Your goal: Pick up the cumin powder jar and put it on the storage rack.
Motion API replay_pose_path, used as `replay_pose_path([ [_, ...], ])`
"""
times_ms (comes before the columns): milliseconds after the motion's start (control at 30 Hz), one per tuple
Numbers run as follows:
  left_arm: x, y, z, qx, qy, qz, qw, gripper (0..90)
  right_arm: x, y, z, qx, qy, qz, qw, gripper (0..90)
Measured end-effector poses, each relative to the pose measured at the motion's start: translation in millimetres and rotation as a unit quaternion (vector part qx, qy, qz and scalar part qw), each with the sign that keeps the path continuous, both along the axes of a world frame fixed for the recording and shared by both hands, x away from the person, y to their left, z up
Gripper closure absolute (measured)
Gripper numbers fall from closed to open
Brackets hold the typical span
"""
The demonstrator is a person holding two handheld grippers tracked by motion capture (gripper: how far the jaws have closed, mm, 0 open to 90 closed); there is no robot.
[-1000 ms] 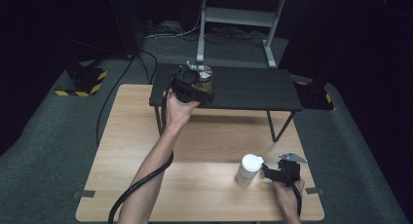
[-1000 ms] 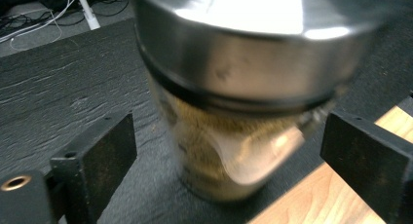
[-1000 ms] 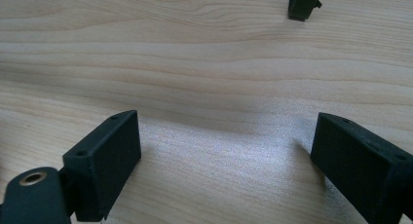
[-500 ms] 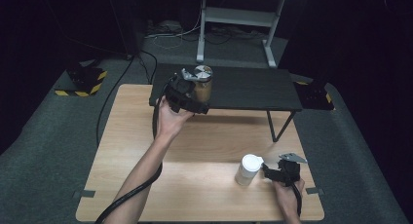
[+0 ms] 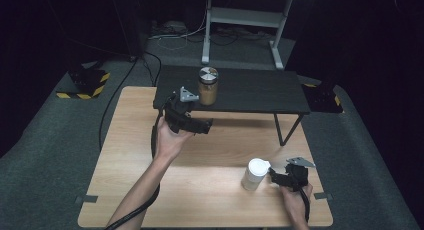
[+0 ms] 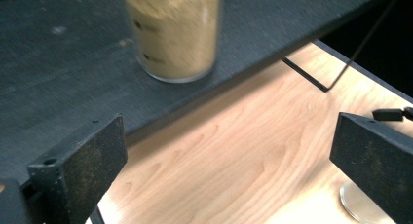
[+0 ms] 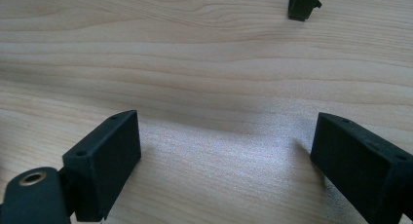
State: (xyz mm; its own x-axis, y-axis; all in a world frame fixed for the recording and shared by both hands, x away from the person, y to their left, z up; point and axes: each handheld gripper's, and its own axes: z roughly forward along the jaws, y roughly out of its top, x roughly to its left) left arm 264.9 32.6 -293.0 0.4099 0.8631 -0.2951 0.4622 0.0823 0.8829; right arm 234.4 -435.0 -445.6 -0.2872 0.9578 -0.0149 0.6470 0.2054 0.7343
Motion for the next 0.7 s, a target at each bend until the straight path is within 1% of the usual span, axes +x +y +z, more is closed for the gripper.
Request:
replay_pose_path([
  [67, -2.7, -0.7, -5.4, 0.006, -0.002, -0.001, 1.0000, 0.2, 0.0, 0.0, 0.0, 0.000, 0.000, 0.000, 1.0000, 10.1],
  [100, -2.7, -0.7, -5.4, 0.006, -0.002, -0.001, 1.0000, 0.2, 0.0, 0.0, 0.0, 0.000, 0.000, 0.000, 1.0000, 10.1],
  [133, -5.4, -0.3, -13.4, 0.003, -0.003, 0.000, 1.0000, 0.2, 0.0, 0.0, 0.0, 0.000, 0.000, 0.000, 1.0000, 10.1],
  [167, -5.4, -0.3, -13.4, 0.003, -0.003, 0.000, 1.0000, 0.2, 0.0, 0.0, 0.0, 0.000, 0.000, 0.000, 1.0000, 10.1],
  [200, -7.4, 0.3, -19.8, 0.003, -0.002, 0.001, 1.0000, 0.2, 0.1, -0.1, 0.0, 0.000, 0.000, 0.000, 1.0000, 10.1],
  [233, -7.4, 0.3, -19.8, 0.003, -0.002, 0.001, 1.0000, 0.3, 0.1, -0.1, 0.0, 0.000, 0.000, 0.000, 1.0000, 10.1],
  [267, -8.8, 0.3, -27.2, 0.007, 0.001, 0.003, 1.0000, 0.2, 0.0, -0.1, 0.0, 0.000, 0.000, 0.000, 1.0000, 10.1],
  [300, -8.8, 0.3, -27.2, 0.007, 0.001, 0.003, 1.0000, 0.2, 0.0, -0.1, 0.0, 0.000, 0.000, 0.000, 1.0000, 10.1],
  [333, -9.8, 0.7, -36.4, 0.007, 0.007, 0.006, 0.9999, 0.2, 0.1, -0.1, 0.0, 0.000, 0.000, 0.000, 1.0000, 10.1],
  [367, -9.8, 0.7, -36.4, 0.007, 0.007, 0.006, 0.9999, 0.2, 0.1, -0.1, 0.0, 0.000, 0.000, 0.000, 1.0000, 10.1],
  [433, -10.4, 1.1, -41.9, 0.007, 0.010, 0.008, 0.9999, 0.3, 0.1, -0.1, 0.0, 0.000, 0.000, 0.000, 1.0000, 10.1],
  [467, -10.7, 2.1, -49.9, 0.010, 0.014, 0.009, 0.9998, 0.2, 0.1, -0.1, 0.0, 0.000, 0.000, 0.000, 1.0000, 10.1],
  [533, -11.4, 0.8, -61.5, 0.006, 0.019, 0.016, 0.9997, 0.3, 0.1, -0.1, 0.0, 0.000, 0.000, 0.000, 1.0000, 10.1],
  [567, -11.4, 0.8, -61.5, 0.006, 0.019, 0.016, 0.9997, 0.3, 0.1, -0.1, 0.0, 0.000, 0.000, 0.000, 1.0000, 10.1],
  [600, -11.6, 0.6, -65.7, 0.006, 0.020, 0.018, 0.9996, 0.2, 0.1, -0.1, 0.0, 0.000, 0.000, 0.000, 1.0000, 10.1],
  [633, -11.3, 0.8, -77.1, 0.006, 0.028, 0.020, 0.9994, 0.3, 0.1, -0.1, 0.0, 0.000, 0.000, 0.000, 1.0000, 10.1],
  [667, -11.3, -0.1, -83.5, 0.004, 0.032, 0.024, 0.9992, 0.3, 0.1, -0.1, 0.0, 0.000, 0.000, 0.000, 1.0000, 10.1],
  [700, -11.3, -0.1, -83.5, 0.004, 0.032, 0.024, 0.9992, 0.3, 0.1, -0.1, 0.0, 0.000, 0.000, 0.000, 1.0000, 10.1],
])
